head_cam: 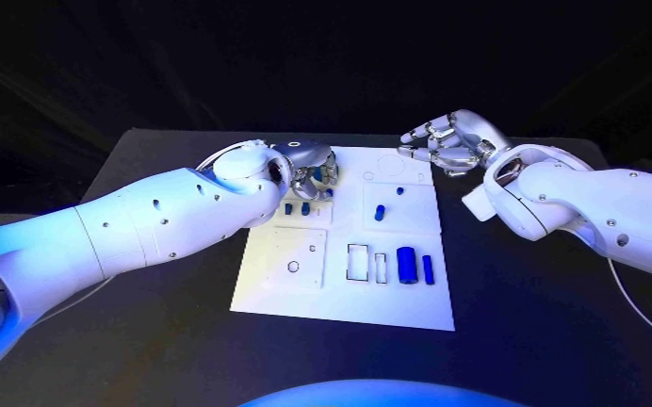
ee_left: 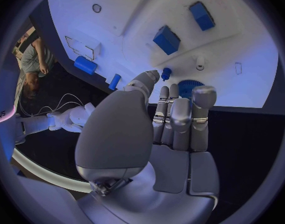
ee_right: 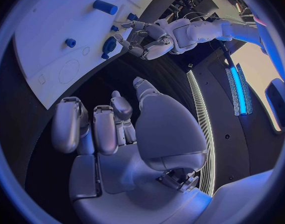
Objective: Assemble the parts on the task board
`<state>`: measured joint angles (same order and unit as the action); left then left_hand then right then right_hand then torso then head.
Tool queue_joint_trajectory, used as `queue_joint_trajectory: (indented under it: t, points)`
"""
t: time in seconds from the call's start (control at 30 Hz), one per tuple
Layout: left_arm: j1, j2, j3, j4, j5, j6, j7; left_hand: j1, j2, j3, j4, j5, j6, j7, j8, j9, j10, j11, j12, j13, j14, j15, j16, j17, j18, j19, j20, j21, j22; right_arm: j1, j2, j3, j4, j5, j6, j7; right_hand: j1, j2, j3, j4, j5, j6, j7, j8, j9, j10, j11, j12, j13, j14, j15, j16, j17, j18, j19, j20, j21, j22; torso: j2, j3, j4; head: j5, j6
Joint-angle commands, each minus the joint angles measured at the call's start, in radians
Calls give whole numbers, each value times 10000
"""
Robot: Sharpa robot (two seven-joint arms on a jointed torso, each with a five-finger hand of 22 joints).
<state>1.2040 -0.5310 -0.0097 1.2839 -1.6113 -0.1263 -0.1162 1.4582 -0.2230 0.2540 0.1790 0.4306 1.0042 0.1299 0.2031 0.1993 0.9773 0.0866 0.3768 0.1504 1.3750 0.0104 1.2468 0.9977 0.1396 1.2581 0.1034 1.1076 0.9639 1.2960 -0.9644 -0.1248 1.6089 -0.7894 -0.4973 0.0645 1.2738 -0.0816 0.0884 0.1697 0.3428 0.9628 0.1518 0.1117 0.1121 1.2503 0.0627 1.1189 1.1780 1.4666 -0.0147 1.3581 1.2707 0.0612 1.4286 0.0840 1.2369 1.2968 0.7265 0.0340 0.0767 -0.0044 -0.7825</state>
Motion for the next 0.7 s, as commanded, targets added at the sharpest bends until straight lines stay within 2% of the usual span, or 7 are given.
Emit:
queue_joint_trajectory:
  t: [0.03,0.33,0.7]
  points:
    - [-31,65,2,-87,-190,154,82,46,133,67,-63,-26,47,15,-127,-64,161,-3,-88,-59,25,-10,63,-8,-93,37,5,102,89,-6,13,2,3,-95,-50,103,10,43,-32,-8,46,-49,-55,47,-9,-65,-34,-51,-9,327,-44,-63,-8,159,-48,12,-27,-8,-4,-1,-1,-24,-9]
    - [-123,189,4,-260,-122,109,258,190,243,343,-164,-34,266,-42,-268,-190,655,-99,-261,-236,143,-76,333,143,-148,162,-34,446,483,-6,38,2,-8,-96,-31,105,10,43,-32,-8,46,-49,-55,47,-9,-65,-34,-51,-9,327,-44,-63,-8,159,-48,12,-27,-8,-5,5,-3,-29,-21]
    - [-146,284,5,-414,-75,145,339,244,328,599,-261,-122,493,-98,-384,-271,1037,-160,-537,-417,168,-133,457,128,-166,148,-80,581,635,-6,56,2,-23,-95,2,99,20,37,-35,-13,49,-48,-57,50,-10,-47,-37,-41,-6,327,-46,-78,-19,160,-46,10,-39,-15,-12,9,0,-28,-42]
